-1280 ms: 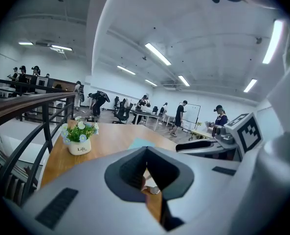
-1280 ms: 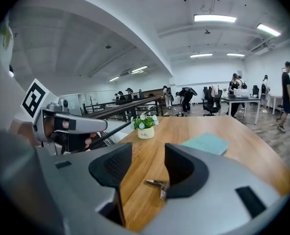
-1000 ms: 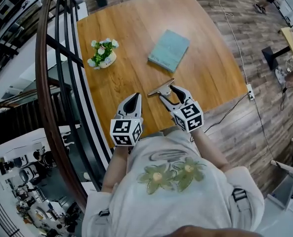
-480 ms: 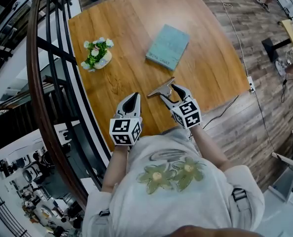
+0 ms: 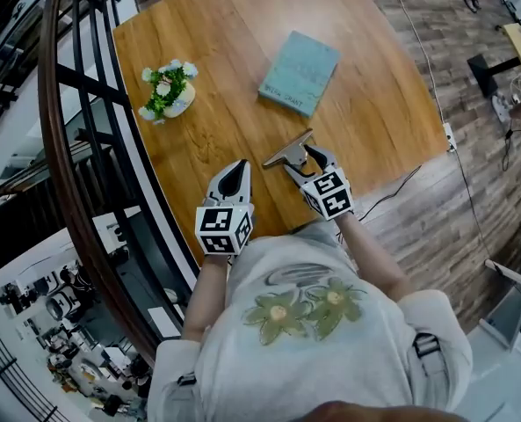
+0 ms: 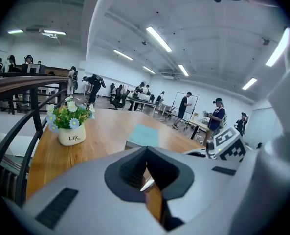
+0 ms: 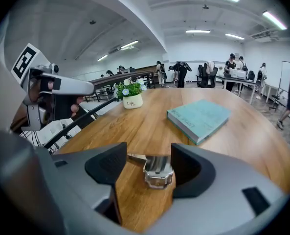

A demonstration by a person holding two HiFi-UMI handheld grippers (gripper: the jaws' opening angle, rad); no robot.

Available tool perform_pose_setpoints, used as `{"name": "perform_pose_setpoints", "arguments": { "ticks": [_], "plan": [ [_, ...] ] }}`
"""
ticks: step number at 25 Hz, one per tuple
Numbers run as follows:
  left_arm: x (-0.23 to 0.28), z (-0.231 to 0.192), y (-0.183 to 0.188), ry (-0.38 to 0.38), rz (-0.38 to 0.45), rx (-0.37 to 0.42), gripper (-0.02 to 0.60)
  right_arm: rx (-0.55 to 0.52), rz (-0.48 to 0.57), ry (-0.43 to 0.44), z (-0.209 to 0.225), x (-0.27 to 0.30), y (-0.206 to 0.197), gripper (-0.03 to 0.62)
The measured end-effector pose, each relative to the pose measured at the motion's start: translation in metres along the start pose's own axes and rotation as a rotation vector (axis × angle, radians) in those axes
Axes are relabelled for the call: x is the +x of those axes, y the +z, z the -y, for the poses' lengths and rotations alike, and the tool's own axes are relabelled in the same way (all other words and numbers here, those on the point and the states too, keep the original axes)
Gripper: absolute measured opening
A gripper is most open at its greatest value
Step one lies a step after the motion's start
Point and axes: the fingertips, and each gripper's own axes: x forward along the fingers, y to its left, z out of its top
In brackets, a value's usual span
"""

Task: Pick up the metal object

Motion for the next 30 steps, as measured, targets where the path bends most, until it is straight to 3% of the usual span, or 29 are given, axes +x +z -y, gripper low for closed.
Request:
{"name": "perform_pose_setpoints", "arguments": {
  "ticks": [22, 30],
  "plan": [
    [0.006, -0.012, -0.015, 0.000, -0.040, -0.030, 0.014, -0.026, -0.190, -0.059, 0.017, 0.037, -0.047, 0.282],
    [0.006, -0.012, -0.016, -0.001, -0.048, -0.031, 0.014, -0.033, -0.216, -0.073, 0.018, 0.049, -0.055, 0.282]
  ]
}}
